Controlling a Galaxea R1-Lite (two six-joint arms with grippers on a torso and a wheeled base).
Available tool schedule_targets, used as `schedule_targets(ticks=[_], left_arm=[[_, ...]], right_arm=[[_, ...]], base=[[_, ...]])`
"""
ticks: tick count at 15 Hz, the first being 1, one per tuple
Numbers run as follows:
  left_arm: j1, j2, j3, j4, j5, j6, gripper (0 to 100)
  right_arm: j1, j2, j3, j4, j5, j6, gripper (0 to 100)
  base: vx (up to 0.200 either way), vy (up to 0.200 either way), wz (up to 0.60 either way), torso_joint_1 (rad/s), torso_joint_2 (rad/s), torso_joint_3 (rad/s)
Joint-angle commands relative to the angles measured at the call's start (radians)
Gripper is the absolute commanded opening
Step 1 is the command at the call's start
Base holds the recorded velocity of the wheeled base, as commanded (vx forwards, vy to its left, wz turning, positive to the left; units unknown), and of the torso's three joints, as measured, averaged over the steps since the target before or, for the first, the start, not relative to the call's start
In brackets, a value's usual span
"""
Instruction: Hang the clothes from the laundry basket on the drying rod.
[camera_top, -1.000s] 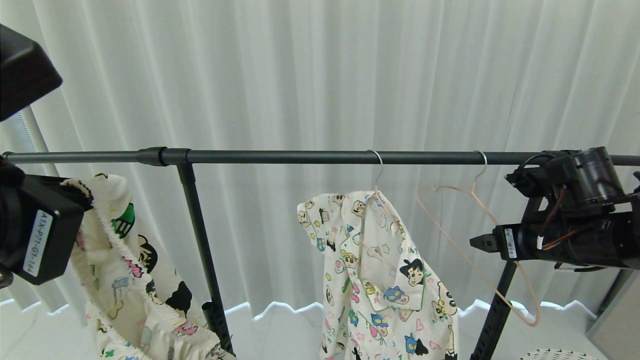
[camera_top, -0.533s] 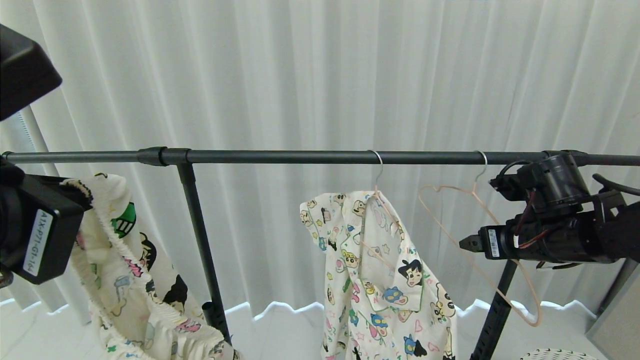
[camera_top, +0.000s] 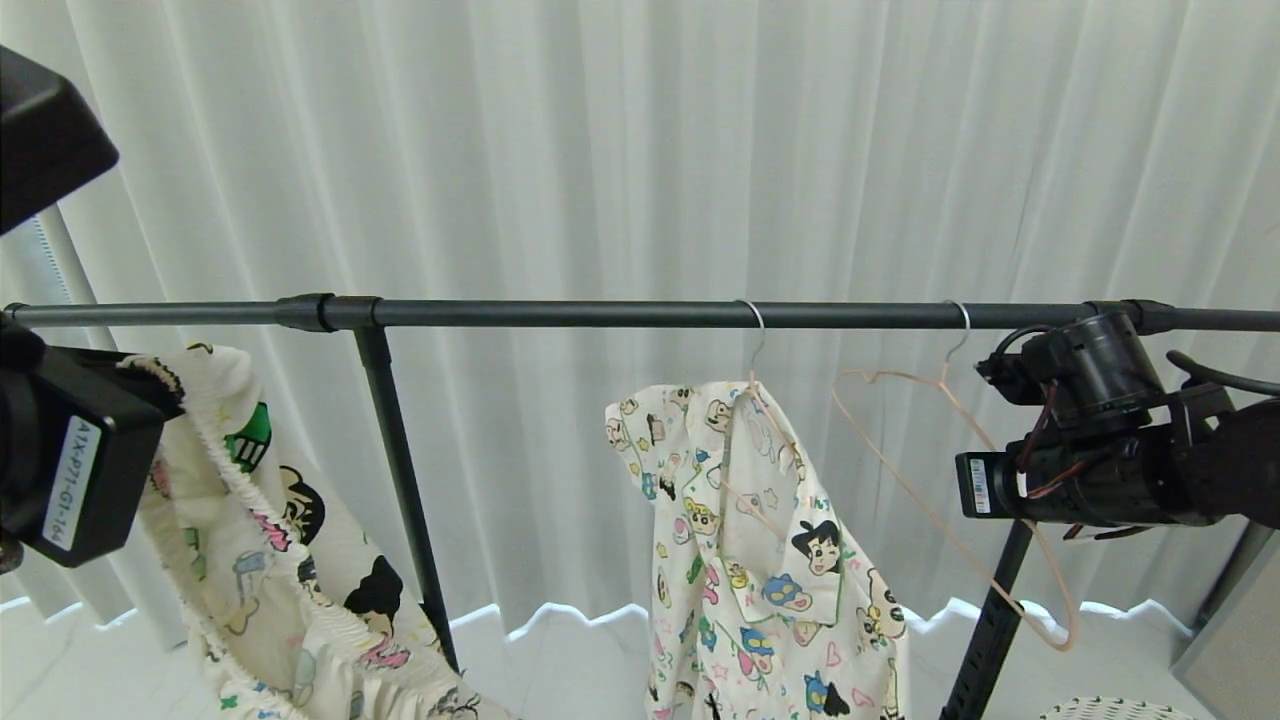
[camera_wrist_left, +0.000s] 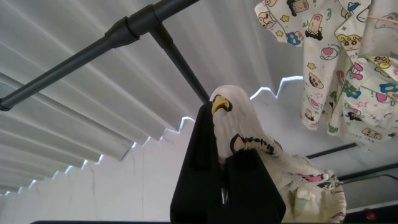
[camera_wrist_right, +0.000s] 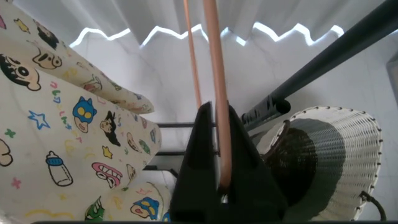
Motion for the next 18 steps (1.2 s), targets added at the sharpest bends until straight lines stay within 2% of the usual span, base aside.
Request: schedule_targets(ticks=[1,14,18], left_arm=[[0.000,0.000,0.000,0.000,0.000,0.000,0],[-0.020,-0.026,0.003,0.000,0.002,0.003,0],[-0.020,-0.028,0.009,0.000,0.026,0.003,0]], right_arm=[[0.001,-0.010,-0.002,0.000,0.000,-0.001,0],[0.003,-0.171,0.008,0.009,-0.002,-0.010,0],[0.009,-0.259,0.027,0.072,0.000,-0.013,0]], base=[[0.000,0.000,0.00,0.000,0.00,0.000],[0.000,0.000,0.00,0.000,0.00,0.000],[0.000,0.000,0.00,0.000,0.00,0.000]])
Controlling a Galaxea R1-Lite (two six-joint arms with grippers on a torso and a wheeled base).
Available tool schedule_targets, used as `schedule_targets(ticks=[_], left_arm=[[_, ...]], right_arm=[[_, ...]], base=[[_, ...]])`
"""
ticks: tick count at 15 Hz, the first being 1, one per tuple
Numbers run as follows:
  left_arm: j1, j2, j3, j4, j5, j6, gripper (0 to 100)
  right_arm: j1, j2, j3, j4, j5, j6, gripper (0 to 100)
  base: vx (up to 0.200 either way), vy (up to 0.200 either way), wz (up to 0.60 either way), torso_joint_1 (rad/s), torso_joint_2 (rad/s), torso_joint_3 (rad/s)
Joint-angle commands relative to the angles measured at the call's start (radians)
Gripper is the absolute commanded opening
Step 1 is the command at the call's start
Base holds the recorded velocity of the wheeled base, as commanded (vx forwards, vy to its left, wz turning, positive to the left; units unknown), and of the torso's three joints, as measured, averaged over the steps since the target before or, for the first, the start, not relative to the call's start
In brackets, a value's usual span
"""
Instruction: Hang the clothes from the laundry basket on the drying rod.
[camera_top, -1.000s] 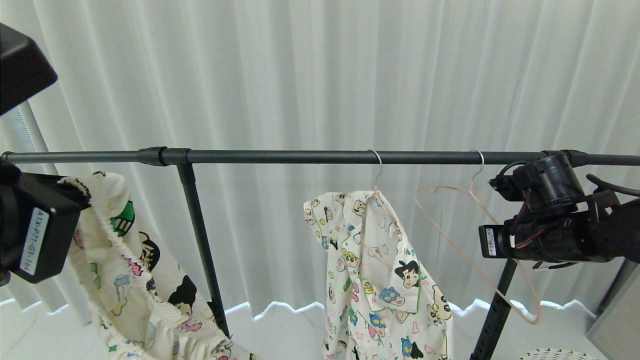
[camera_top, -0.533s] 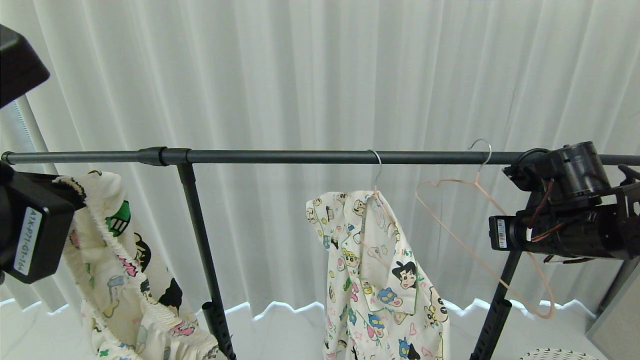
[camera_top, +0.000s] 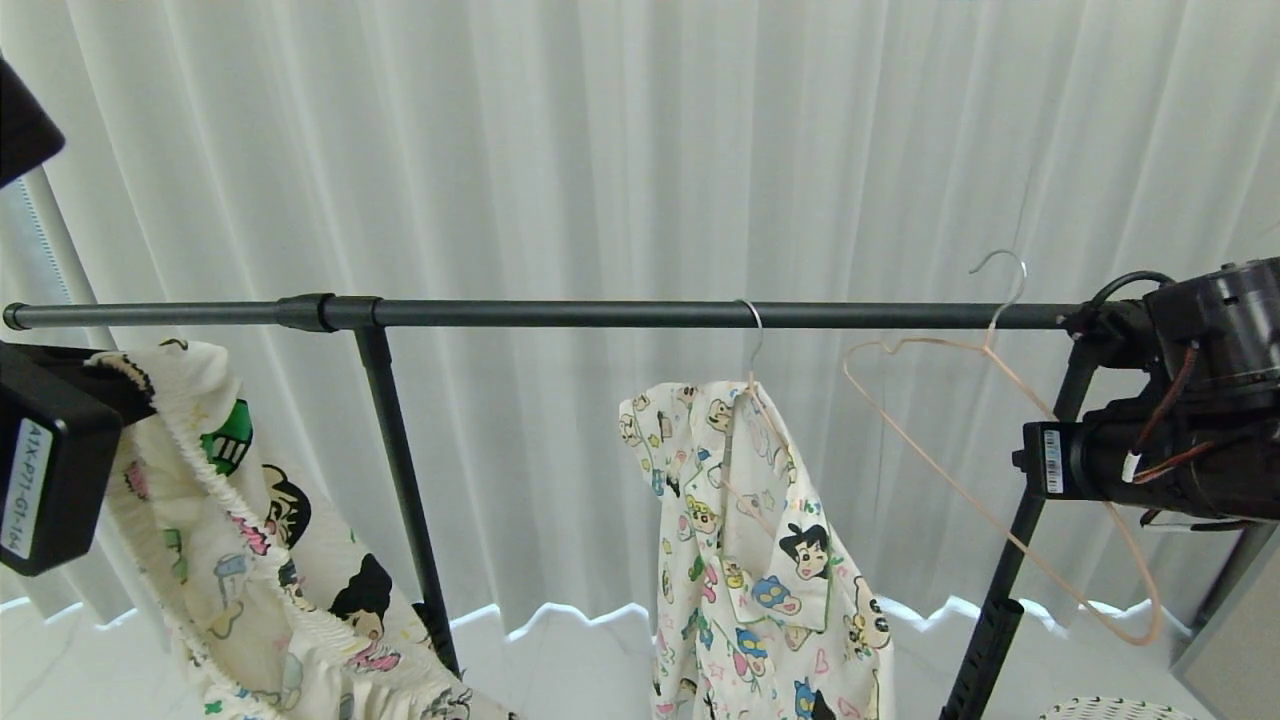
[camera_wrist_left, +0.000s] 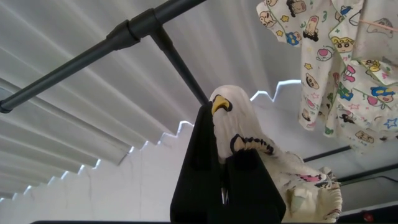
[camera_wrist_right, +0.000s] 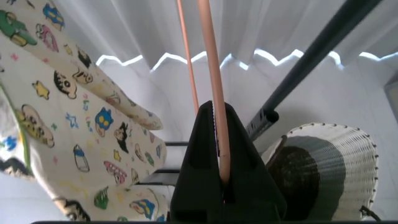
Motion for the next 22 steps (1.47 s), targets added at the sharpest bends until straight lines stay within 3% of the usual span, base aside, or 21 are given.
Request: schedule_targets(ticks=[1,7,12,17,22], left_arm=[[0.000,0.003,0.012,0.000,0.036,0.000,0],[0.000,0.004,0.019,0.000,0.054,0.000,0],[0.000,0.004,0.019,0.000,0.054,0.000,0],[0.000,0.006,0.039,0.000,0.054,-0.001,0],[-0.019,0.013,0.105,-0.072,0.051,-0.006,0]], right_arm=[[0.006,-0.074,0.027,0.014,0.001,-0.003,0],[0.017,-0.193,0.132,0.014,0.007,-0.136,0],[0.107,-0.227,0.162,0.014,0.004,-0.136,0],[0.284,-0.262,0.168,0.009,0.012,-0.129,0],[0.551,-0.400,0.320,-0.040,0.153,-0.136,0]], base=[[0.000,0.000,0.00,0.000,0.00,0.000],[-0.167,0.000,0.00,0.004,0.00,0.003],[-0.200,0.000,0.00,0.000,0.00,0.003],[-0.200,0.000,0.00,0.000,0.00,0.003],[-0.120,0.000,0.00,0.000,0.00,0.002]])
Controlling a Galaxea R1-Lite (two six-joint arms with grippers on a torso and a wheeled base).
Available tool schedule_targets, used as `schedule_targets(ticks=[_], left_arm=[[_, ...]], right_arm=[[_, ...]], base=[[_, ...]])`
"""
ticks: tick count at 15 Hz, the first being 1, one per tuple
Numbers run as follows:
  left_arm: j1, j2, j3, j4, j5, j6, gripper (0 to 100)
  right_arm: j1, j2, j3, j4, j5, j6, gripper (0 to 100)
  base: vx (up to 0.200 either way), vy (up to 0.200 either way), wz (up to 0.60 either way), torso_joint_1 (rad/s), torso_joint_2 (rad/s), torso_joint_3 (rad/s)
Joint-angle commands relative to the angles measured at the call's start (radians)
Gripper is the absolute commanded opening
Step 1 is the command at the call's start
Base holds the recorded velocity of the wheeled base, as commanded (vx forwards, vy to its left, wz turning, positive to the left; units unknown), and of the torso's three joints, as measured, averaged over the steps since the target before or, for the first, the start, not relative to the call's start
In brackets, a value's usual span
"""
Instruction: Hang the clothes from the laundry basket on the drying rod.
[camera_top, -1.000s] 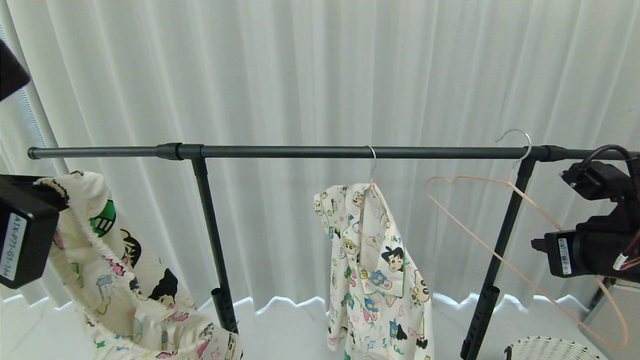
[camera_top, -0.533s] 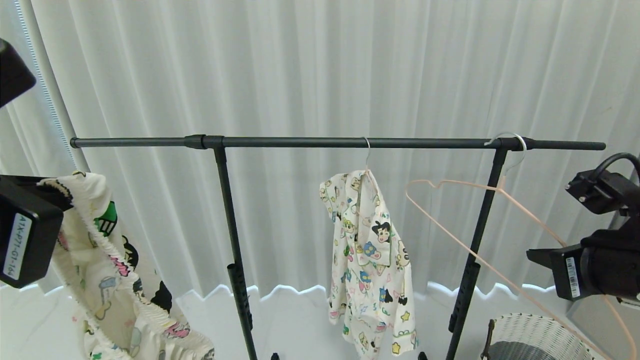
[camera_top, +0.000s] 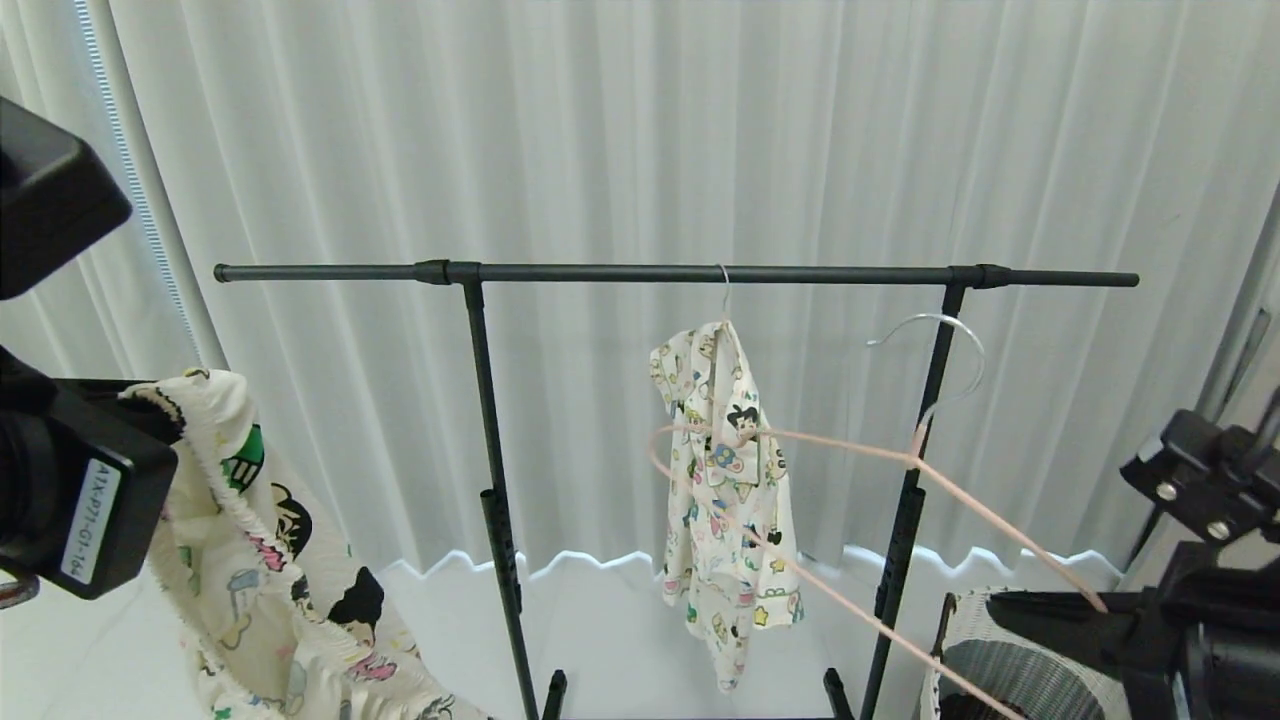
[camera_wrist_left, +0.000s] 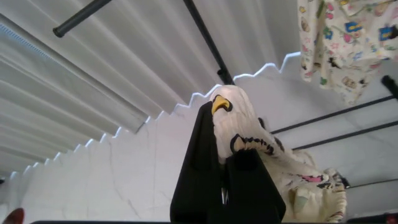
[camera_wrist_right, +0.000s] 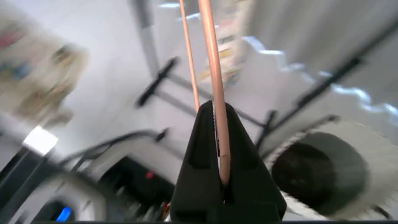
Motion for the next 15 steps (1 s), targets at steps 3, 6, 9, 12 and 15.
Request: schedule_targets(ticks=[3,6,9,12,15], left_arm=[[-0.009,0.014,0.078,-0.034,-0.009,-0.006,0],[-0.009,0.111,0.079,-0.034,-0.009,-0.169,0],[-0.015,0.195,0.049,-0.034,-0.009,-0.339,0],[-0.035,0.204,0.032,-0.034,-0.011,-0.357,0],[-0.037,0.209,0.030,-0.034,-0.011,-0.362,0]], right_arm=[[0.183,-0.152,0.110,-0.025,0.081,0.001,0],[0.239,-0.168,0.108,-0.026,0.111,0.002,0],[0.256,-0.163,0.105,-0.028,0.113,0.002,0],[0.256,-0.125,0.105,-0.095,0.113,0.005,0],[0.256,-0.062,0.104,-0.164,0.114,0.005,0]], base=[[0.000,0.000,0.00,0.000,0.00,0.000],[0.000,0.000,0.00,0.000,0.00,0.000],[0.000,0.000,0.00,0.000,0.00,0.000],[0.000,0.000,0.00,0.000,0.00,0.000],[0.000,0.000,0.00,0.000,0.00,0.000]])
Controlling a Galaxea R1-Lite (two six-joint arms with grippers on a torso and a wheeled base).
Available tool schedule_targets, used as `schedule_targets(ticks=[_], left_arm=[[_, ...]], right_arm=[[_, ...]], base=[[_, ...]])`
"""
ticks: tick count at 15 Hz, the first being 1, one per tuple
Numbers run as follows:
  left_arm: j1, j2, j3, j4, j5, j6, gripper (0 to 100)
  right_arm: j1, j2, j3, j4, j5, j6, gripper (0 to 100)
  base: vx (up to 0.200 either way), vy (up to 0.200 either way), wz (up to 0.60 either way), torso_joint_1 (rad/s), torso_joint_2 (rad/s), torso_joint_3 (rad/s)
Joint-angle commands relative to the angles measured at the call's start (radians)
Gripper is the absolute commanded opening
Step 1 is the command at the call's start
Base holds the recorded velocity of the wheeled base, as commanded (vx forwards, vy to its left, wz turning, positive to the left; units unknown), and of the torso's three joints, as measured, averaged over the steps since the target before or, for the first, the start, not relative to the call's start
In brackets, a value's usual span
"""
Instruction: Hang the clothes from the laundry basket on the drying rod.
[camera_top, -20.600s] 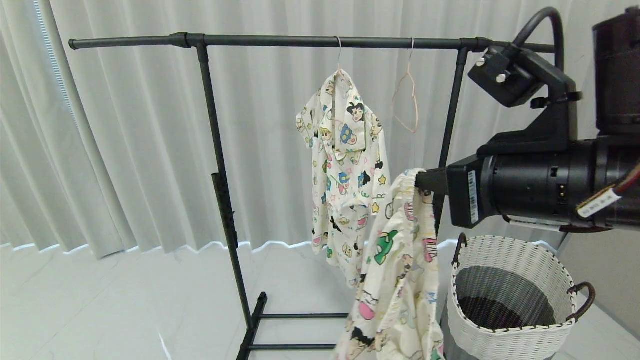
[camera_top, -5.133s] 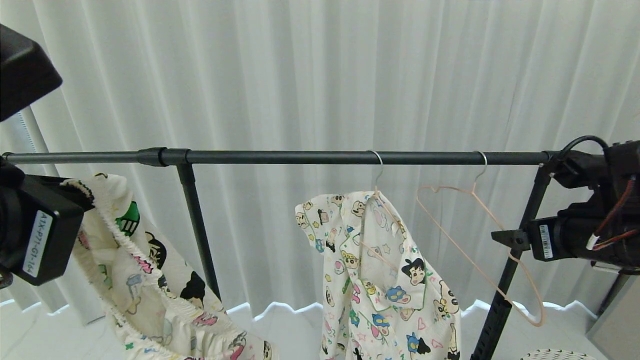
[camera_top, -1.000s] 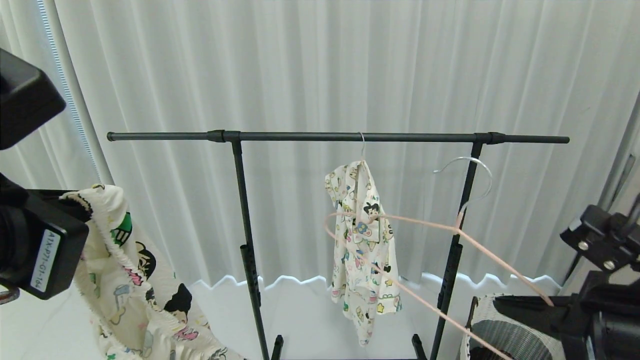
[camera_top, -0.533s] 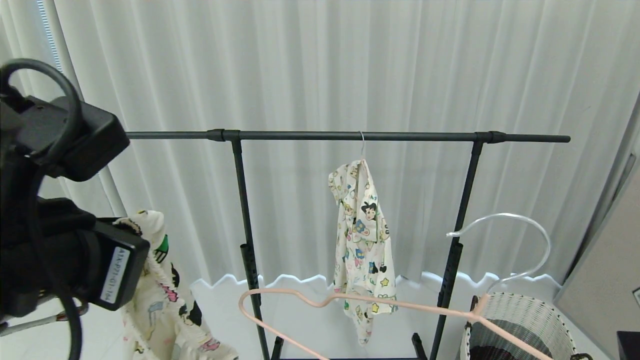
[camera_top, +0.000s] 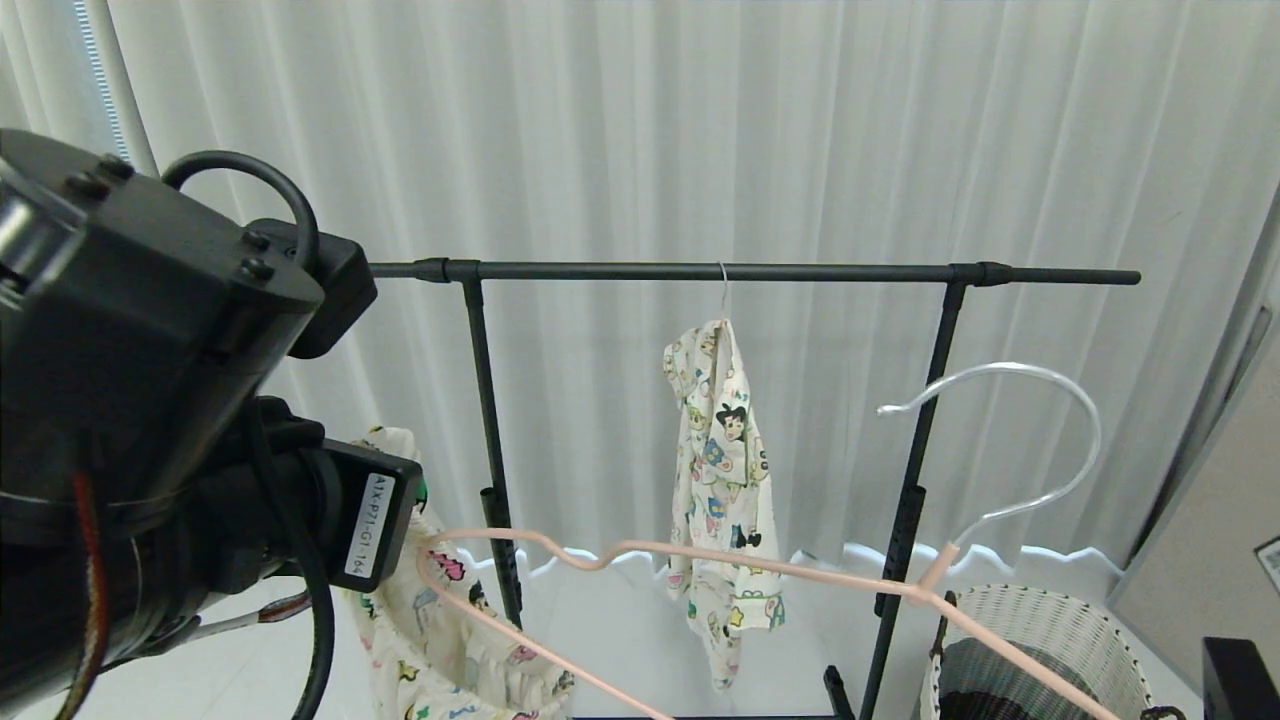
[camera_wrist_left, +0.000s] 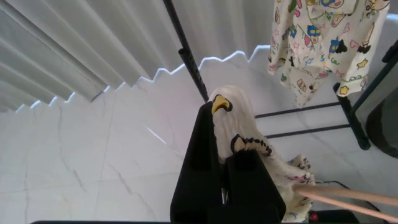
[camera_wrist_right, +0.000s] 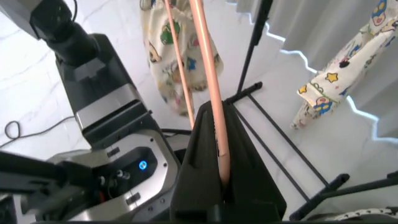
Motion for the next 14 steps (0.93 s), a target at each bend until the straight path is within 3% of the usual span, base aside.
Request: schedule_targets(ticks=[1,10,14], left_arm=[[-0.001,0.011,-0.002,0.000,0.002,-0.011,0],[-0.001,0.006,-0.002,0.000,0.002,-0.023,0],[-0.001,0.009,-0.005,0.000,0.002,-0.075,0]], right_arm=[[0.000,0.067,0.000,-0.034,0.001,0.000,0],[-0.006,0.262,-0.013,-0.271,-0.012,0.018,0],[0.005,0.363,-0.027,-0.384,-0.068,0.018,0]], base=[[0.000,0.000,0.00,0.000,0.00,0.000],[0.000,0.000,0.00,0.000,0.00,0.000],[0.000,0.000,0.00,0.000,0.00,0.000]])
